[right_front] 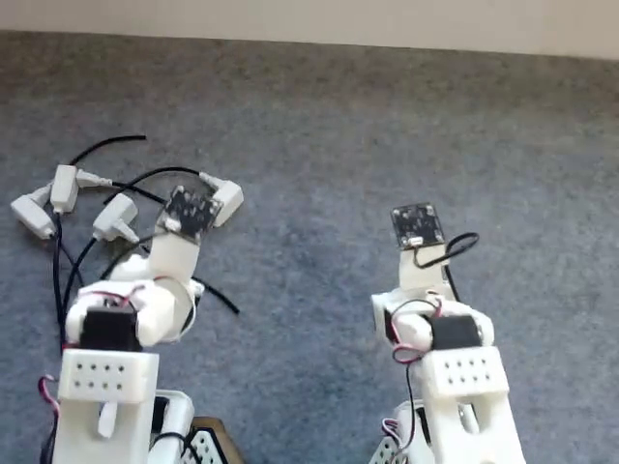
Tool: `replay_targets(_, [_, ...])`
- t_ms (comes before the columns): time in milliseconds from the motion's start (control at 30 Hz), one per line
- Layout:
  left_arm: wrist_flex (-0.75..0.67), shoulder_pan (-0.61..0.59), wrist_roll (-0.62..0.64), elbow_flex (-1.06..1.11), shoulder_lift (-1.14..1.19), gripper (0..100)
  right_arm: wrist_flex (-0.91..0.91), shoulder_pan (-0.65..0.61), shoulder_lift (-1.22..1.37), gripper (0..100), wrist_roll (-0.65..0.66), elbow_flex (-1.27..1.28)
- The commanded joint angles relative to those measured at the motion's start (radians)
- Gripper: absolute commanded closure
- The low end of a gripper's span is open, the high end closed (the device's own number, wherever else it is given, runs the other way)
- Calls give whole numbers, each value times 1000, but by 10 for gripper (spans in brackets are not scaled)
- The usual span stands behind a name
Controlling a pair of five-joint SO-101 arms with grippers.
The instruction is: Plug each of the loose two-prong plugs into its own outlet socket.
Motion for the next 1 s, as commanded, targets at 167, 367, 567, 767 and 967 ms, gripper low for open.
replay_targets(167, [-183, 15, 6, 303, -222, 995, 30, 10, -694, 994, 98, 286])
replay_targets(367, [-230, 15, 8, 455, -406, 995, -31, 12, -667, 994, 149, 383])
replay_targets(567, [-272, 13, 3, 651, -636, 995, -107, 27, -730, 994, 150, 513])
replay_targets(767, [-130, -67, 3, 645, -682, 995, -70, 27, -722, 994, 150, 581])
replay_targets(967, [52, -185, 3, 645, -677, 995, 85, 27, -722, 994, 150, 579])
